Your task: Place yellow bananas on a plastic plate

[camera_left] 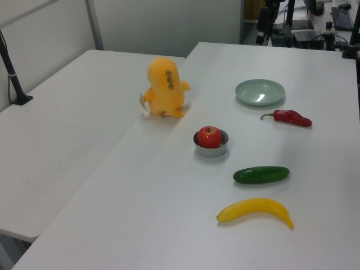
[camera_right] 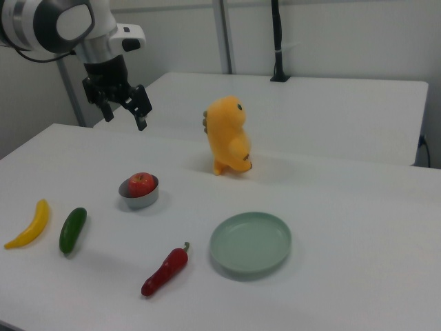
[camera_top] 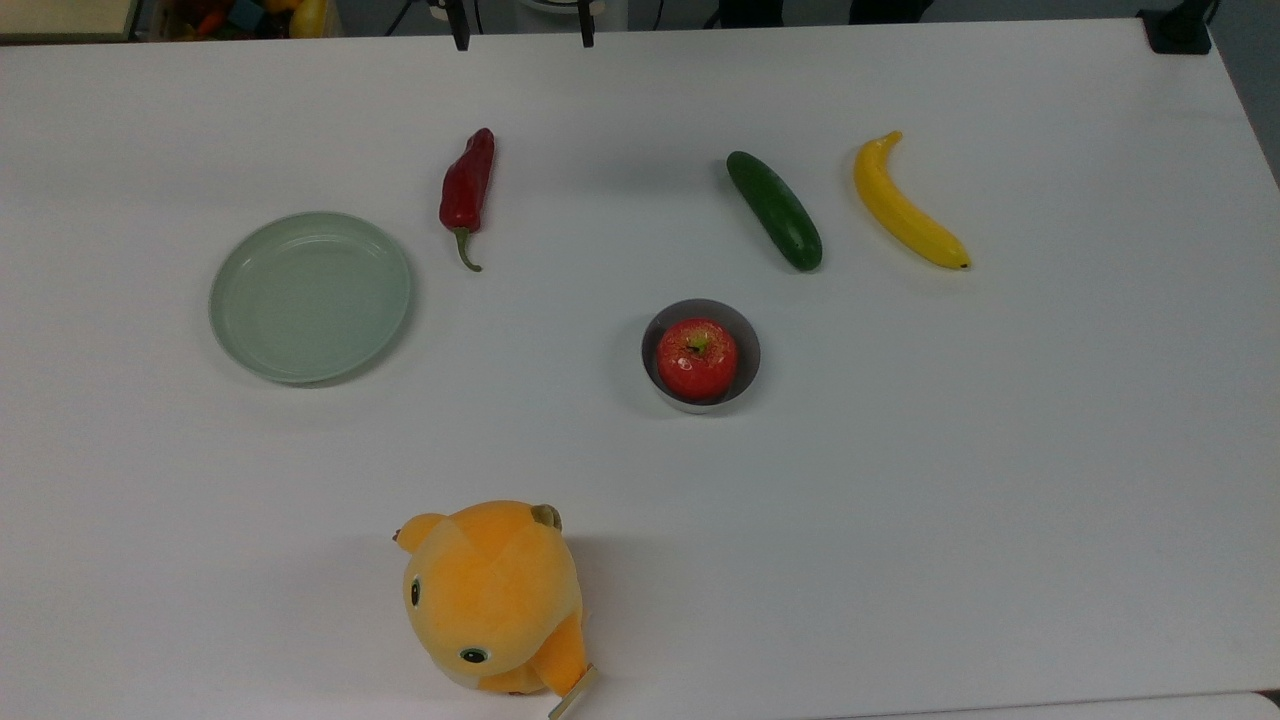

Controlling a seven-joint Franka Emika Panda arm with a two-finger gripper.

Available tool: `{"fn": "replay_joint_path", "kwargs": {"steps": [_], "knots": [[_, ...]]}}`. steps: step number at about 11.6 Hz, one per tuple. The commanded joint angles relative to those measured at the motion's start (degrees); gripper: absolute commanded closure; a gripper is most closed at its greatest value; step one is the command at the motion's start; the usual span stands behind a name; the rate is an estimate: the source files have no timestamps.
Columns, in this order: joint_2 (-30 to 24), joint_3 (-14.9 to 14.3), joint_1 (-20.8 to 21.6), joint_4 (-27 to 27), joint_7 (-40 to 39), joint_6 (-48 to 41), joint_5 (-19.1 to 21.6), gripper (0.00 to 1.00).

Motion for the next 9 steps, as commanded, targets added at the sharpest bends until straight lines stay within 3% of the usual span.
{"fn": "replay_joint_path", "kwargs": {"steps": [1,9], "knots": [[-0.8,0.2,0.1,-0.9,-0.6,0.5,1.2,0.00],[-0.9,0.3,1.2,-1.5,-1.0,-2.5,1.2,0.00]]}}
